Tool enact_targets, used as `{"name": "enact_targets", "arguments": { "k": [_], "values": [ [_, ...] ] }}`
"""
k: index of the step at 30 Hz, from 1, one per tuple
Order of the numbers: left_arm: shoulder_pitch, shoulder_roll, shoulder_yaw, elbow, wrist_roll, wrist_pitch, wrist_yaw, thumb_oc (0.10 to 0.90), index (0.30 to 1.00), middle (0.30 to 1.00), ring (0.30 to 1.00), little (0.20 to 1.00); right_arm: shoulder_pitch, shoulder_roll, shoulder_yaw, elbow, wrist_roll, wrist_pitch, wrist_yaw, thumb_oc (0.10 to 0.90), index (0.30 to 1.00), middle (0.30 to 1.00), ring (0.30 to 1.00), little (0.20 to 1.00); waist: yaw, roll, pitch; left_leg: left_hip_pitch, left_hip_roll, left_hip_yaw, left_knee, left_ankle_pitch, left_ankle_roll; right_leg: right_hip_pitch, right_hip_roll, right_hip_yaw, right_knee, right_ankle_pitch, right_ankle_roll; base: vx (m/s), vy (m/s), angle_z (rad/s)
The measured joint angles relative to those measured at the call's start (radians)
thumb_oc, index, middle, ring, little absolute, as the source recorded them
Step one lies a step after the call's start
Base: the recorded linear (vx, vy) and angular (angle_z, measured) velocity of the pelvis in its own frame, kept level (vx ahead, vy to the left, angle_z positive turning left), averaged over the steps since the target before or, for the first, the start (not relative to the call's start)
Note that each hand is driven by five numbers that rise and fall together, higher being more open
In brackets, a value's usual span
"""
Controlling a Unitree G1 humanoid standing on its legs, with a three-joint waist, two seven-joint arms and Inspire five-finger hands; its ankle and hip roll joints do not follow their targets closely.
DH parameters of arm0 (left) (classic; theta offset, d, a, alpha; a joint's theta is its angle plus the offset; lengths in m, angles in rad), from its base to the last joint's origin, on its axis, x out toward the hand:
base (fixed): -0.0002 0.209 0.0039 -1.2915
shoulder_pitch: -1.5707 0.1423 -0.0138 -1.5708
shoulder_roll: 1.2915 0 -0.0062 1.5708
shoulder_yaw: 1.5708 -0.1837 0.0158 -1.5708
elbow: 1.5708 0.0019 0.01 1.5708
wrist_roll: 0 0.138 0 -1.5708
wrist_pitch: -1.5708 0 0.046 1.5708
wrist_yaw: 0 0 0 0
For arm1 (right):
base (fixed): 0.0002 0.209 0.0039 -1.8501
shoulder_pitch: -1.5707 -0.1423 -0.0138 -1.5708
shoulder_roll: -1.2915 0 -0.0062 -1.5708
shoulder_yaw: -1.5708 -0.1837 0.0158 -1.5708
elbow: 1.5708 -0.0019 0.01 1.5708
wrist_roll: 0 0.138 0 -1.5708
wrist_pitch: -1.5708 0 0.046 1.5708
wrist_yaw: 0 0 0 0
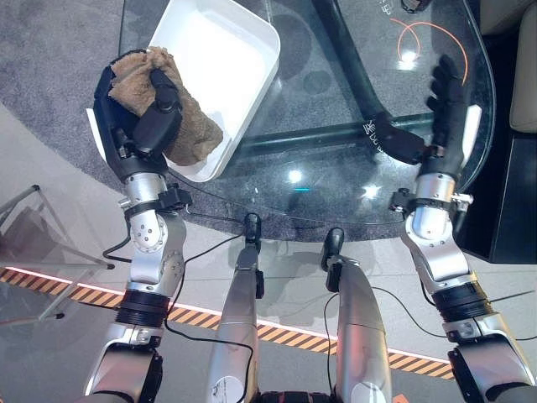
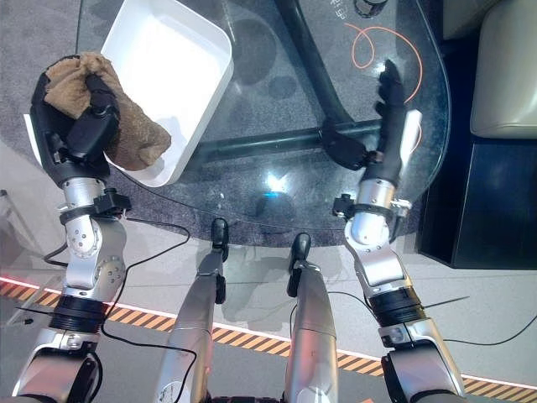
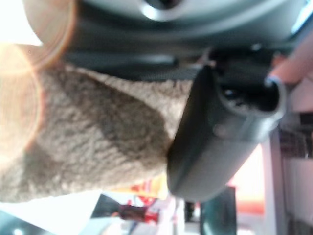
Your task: Wipe the table with a cloth and put it in the basket.
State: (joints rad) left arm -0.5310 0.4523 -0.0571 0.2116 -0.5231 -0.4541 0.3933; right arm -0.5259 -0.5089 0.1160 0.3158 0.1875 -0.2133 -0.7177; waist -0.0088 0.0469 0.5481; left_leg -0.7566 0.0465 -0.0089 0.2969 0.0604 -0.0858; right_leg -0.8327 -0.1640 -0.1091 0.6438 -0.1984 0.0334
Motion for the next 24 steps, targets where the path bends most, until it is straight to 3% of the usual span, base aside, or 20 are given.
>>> {"name": "enact_targets", "arguments": {
  "k": [7, 8, 11, 15, 17, 24],
  "values": [
    [-0.055, 0.057, -0.005, 0.123, 0.099, -0.006, 0.078, 0.100, 0.300, 0.300, 0.300, 0.200, -0.007, -0.007, -0.018, 0.197, 0.020, -0.044, -0.160, 0.800, 0.900, 0.900, 0.900, 0.900, -0.025, 0.000, 0.000, 0.005, 0.004, 0.008, 0.000, -0.001, 0.001, 0.000, 0.005, 0.009, -0.009, 0.005, 0.002, 0.00, 0.025, -0.05],
    [-0.109, 0.099, -0.046, 0.211, 0.143, -0.013, 0.103, 0.100, 0.300, 0.300, 0.300, 0.200, -0.054, -0.018, -0.009, 0.365, 0.014, -0.082, -0.182, 0.800, 0.900, 0.900, 0.900, 0.900, -0.023, 0.000, 0.000, 0.006, 0.011, 0.016, 0.002, -0.003, 0.001, 0.000, 0.013, 0.014, -0.014, 0.010, 0.001, -0.01, 0.018, -0.11],
    [-0.158, 0.130, -0.054, 0.267, 0.184, -0.012, 0.138, 0.100, 0.300, 0.300, 0.300, 0.200, -0.084, -0.028, -0.015, 0.490, 0.096, -0.086, -0.202, 0.800, 0.900, 0.900, 0.900, 0.900, -0.025, 0.000, 0.000, -0.001, 0.016, 0.022, -0.008, -0.004, 0.002, -0.012, 0.019, 0.020, -0.022, 0.017, 0.001, -0.01, 0.008, -0.11],
    [-0.227, 0.173, -0.101, 0.334, 0.228, -0.004, 0.181, 0.100, 0.300, 0.300, 0.300, 0.200, -0.090, -0.038, -0.019, 0.639, 0.194, -0.108, -0.193, 0.800, 0.900, 0.900, 0.900, 0.900, -0.027, 0.000, 0.000, -0.001, 0.019, 0.028, -0.017, 0.000, -0.003, -0.018, 0.024, 0.027, -0.027, 0.019, 0.001, 0.00, -0.002, -0.05],
    [-0.305, 0.200, -0.175, 0.410, 0.246, 0.008, 0.195, 0.100, 0.300, 0.300, 0.300, 0.200, -0.103, -0.044, -0.020, 0.742, 0.243, -0.112, -0.152, 0.800, 0.900, 0.900, 0.900, 0.900, -0.029, 0.000, 0.000, -0.001, 0.019, 0.030, -0.017, 0.000, -0.003, -0.018, 0.025, 0.028, -0.024, 0.021, 0.001, 0.00, 0.001, -0.02],
    [-0.428, 0.204, -0.305, 0.538, 0.261, 0.053, 0.202, 0.100, 0.300, 0.300, 0.300, 0.200, -0.157, -0.045, -0.013, 0.895, 0.255, -0.103, -0.064, 0.800, 0.900, 0.900, 0.900, 0.900, -0.049, 0.000, 0.000, -0.002, 0.021, 0.030, -0.017, -0.001, -0.003, -0.020, 0.027, 0.030, -0.025, 0.021, 0.001, 0.00, 0.000, 0.00]
  ]
}}
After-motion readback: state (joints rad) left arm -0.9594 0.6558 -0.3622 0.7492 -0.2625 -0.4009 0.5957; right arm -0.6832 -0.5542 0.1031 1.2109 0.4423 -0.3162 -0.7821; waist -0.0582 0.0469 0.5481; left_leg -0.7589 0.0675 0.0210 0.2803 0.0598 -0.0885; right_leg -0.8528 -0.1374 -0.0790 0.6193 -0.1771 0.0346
